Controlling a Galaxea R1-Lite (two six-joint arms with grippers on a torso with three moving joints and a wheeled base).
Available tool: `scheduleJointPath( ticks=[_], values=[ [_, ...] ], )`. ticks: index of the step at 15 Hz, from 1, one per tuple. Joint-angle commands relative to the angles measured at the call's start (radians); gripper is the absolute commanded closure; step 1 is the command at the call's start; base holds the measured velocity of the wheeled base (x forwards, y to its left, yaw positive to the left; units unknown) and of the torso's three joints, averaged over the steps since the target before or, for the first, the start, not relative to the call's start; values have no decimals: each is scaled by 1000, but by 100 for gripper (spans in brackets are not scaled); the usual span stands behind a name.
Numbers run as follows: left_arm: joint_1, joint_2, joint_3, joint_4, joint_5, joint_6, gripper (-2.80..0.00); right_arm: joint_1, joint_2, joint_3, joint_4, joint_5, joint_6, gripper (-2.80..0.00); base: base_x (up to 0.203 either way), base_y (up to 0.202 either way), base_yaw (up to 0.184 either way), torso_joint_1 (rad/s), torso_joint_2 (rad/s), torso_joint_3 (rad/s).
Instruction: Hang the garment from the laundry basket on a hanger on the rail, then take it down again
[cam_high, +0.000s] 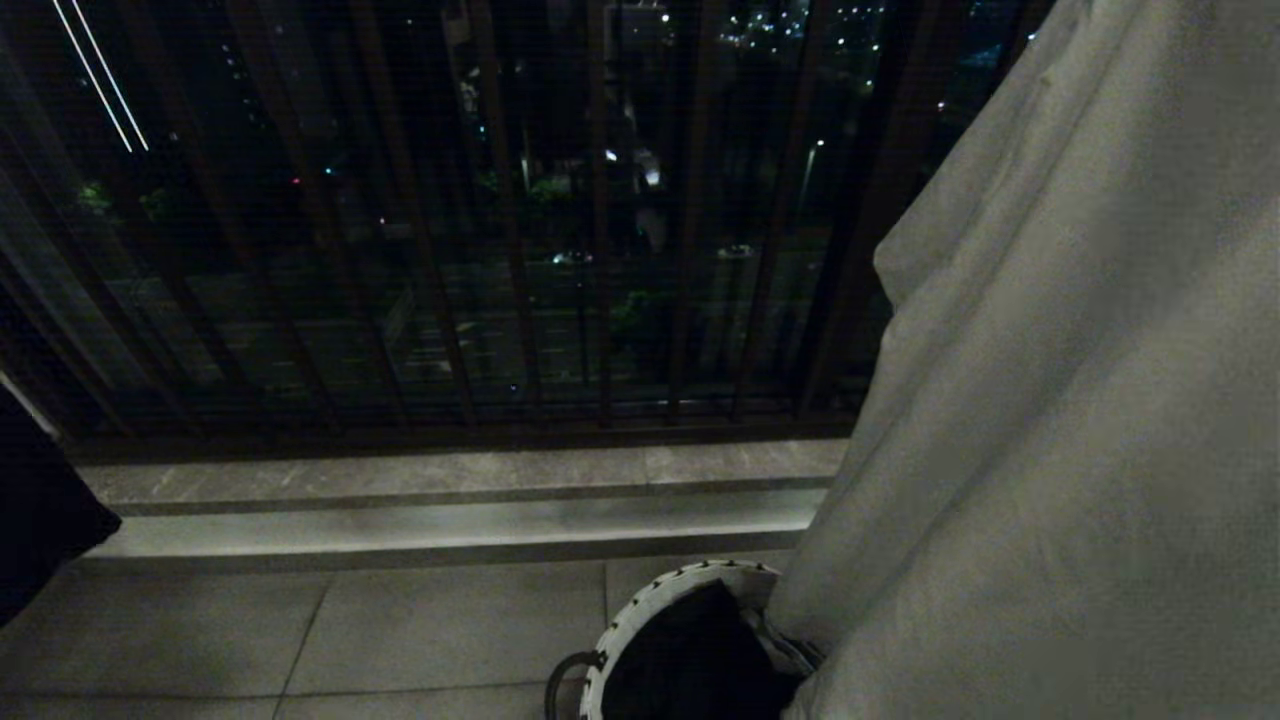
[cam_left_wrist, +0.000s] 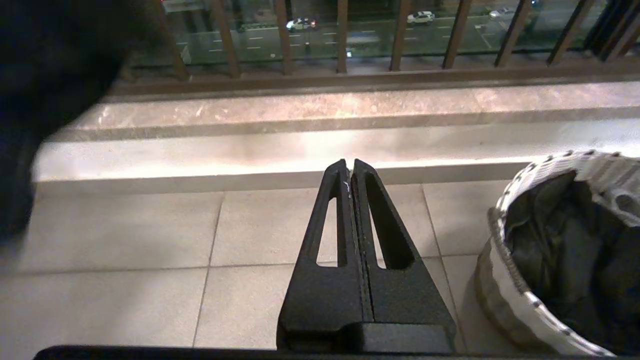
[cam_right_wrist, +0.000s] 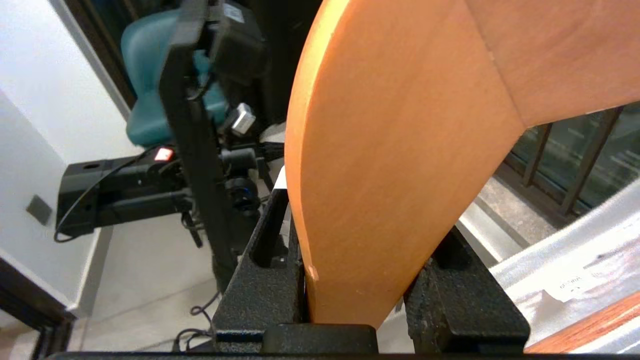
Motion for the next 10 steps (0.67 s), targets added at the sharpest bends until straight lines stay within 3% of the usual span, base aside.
scheduleJointPath(
  ticks=[1, 3, 10],
  values=[
    [0, -2, 2, -1, 0, 0, 0, 0, -14, 0, 1, 7, 1, 0, 0, 0, 0, 30, 413, 466],
    [0, -2, 2, -1, 0, 1, 0, 0, -20, 3, 10, 9, 1, 0, 0, 0, 0, 33, 289, 359],
    [0, -2, 2, -1, 0, 1, 0, 2, -15, 28, 12, 34, 1, 0, 0, 0, 0, 8, 10, 10]
  ],
)
